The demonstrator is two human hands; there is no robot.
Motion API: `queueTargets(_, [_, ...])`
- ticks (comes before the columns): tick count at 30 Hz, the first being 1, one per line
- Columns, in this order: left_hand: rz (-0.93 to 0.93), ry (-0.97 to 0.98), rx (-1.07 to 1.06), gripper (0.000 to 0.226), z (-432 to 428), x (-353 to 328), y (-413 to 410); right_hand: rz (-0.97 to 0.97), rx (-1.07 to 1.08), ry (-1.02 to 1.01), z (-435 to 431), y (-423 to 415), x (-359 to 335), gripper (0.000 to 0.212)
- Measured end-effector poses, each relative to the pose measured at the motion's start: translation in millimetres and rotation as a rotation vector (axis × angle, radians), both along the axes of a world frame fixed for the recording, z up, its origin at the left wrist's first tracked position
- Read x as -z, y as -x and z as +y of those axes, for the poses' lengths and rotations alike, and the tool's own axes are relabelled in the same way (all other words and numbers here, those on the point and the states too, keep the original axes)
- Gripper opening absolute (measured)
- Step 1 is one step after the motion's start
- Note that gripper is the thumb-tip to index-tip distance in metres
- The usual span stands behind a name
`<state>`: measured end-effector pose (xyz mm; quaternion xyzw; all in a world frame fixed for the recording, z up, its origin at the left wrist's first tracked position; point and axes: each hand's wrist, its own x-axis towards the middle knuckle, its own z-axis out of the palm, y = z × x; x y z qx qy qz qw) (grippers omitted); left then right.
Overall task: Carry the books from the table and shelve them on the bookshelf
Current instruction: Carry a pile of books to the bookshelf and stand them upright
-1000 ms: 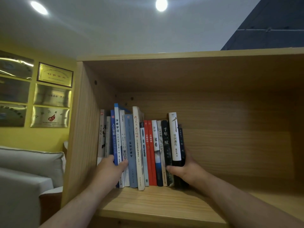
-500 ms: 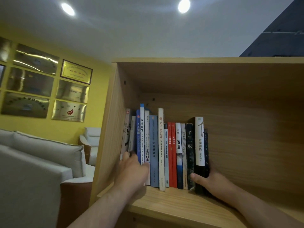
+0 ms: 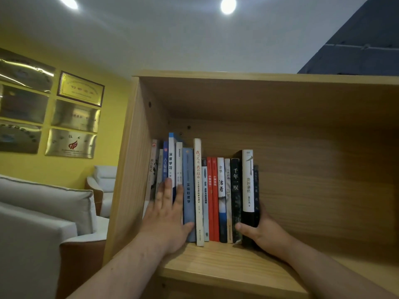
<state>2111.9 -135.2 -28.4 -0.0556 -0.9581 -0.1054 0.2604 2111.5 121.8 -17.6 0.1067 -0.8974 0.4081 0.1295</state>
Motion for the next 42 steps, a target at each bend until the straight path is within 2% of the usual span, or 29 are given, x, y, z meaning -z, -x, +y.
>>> queueTargets(4, [0.039, 0.027, -0.004, 0.105, 3.8, 1.1, -8.9, -0.016, -0.015, 0.031, 0.4, -3.5, -1.7, 0.093])
queueTargets(7, [0.203, 0.063, 0.101, 0.104, 4.1, 0.4, -22.3, -0.022, -0.030, 0.073, 2.5, -4.2, -1.5, 0.097])
queueTargets(10, [0.430, 0.324, 0.301, 0.090, 10.7, 2.6, -19.6, -0.058, -0.068, 0.136, 4.1, -4.5, -2.9, 0.093])
queueTargets(14, [0.417, 0.585, 0.356, 0.074, 37.1, -2.5, -7.6, -0.105, -0.125, 0.223, 8.5, -6.2, -4.8, 0.081])
queueTargets(17, [0.409, 0.684, 0.271, 0.074, 40.4, -6.6, 4.7, -0.103, -0.115, 0.187, 11.0, -9.9, -6.0, 0.080])
queueTargets(23, [0.347, 0.702, 0.260, 0.070, 33.6, -7.0, 12.7, -0.073, -0.114, 0.121, 14.4, -15.9, -9.0, 0.077])
queueTargets(27, [0.381, 0.612, 0.308, 0.062, 39.1, -7.0, 1.1, -0.065, -0.095, 0.148, 15.8, -16.4, -8.8, 0.075])
queueTargets(30, [0.397, 0.491, 0.356, 0.042, 42.2, -3.7, -10.3, -0.027, -0.122, 0.148, 17.3, -13.1, -6.4, 0.067])
queueTargets(32, [0.372, 0.365, 0.368, 0.036, 44.2, -0.8, -15.7, -0.029, -0.136, 0.170, 18.5, -7.6, -5.4, 0.063])
queueTargets(36, [0.281, 0.018, 0.383, 0.042, 49.2, 6.9, -15.6, -0.080, -0.140, 0.221, 22.4, 0.4, -3.9, 0.058])
queueTargets(40, [0.183, -0.016, 0.386, 0.047, 46.1, 10.7, -13.4, -0.153, -0.146, 0.202, 18.7, -2.9, -12.9, 0.049])
queueTargets(42, [0.149, -0.006, 0.379, 0.047, 45.9, 9.6, -14.4, -0.042, -0.042, 0.158, 29.0, -26.3, -26.7, 0.036])
